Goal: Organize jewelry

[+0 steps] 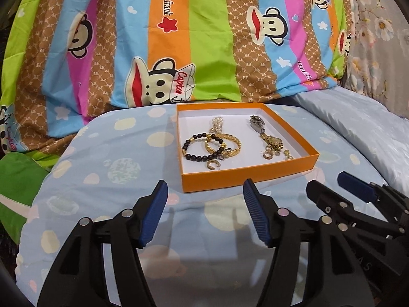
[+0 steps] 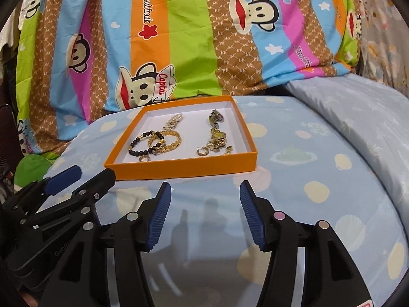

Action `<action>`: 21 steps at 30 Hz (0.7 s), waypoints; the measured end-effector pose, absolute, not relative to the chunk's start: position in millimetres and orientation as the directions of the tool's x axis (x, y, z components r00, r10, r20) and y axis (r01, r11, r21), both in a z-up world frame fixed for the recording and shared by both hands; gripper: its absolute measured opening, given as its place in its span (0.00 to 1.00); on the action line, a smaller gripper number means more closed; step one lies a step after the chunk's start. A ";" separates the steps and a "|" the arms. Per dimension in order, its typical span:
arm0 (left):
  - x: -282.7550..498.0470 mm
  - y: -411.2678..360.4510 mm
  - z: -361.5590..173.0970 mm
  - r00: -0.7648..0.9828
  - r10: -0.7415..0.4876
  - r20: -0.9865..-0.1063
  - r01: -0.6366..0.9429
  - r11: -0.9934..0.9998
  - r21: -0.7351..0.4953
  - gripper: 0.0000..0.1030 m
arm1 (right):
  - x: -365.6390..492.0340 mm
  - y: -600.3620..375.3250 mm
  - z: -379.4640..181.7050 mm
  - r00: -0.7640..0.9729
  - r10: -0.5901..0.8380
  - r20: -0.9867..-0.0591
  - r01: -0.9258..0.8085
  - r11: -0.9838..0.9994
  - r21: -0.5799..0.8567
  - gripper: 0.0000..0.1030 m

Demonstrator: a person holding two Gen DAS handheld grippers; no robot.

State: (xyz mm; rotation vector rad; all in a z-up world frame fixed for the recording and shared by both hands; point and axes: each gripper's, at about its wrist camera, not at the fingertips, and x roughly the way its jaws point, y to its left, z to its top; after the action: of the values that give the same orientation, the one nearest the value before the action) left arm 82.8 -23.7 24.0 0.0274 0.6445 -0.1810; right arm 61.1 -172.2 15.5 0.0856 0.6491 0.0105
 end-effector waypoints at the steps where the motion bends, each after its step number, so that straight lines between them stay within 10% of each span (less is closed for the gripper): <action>1: 82.8 -22.9 23.4 0.782 -0.155 -0.604 0.170 0.985 -0.033 0.58 | 61.1 -172.6 15.5 0.797 0.035 -0.603 0.020 0.996 0.084 0.60; 21: 83.1 -24.3 20.4 0.786 -0.046 -0.616 0.083 0.996 0.031 0.60 | 64.6 -170.4 13.3 0.785 0.009 -0.619 0.034 0.998 0.057 0.67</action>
State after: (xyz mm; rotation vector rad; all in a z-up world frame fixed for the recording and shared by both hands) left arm 83.1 -24.3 20.4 0.0577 0.6625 -0.0699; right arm 64.6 -170.4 13.3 0.0663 0.6678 -0.0133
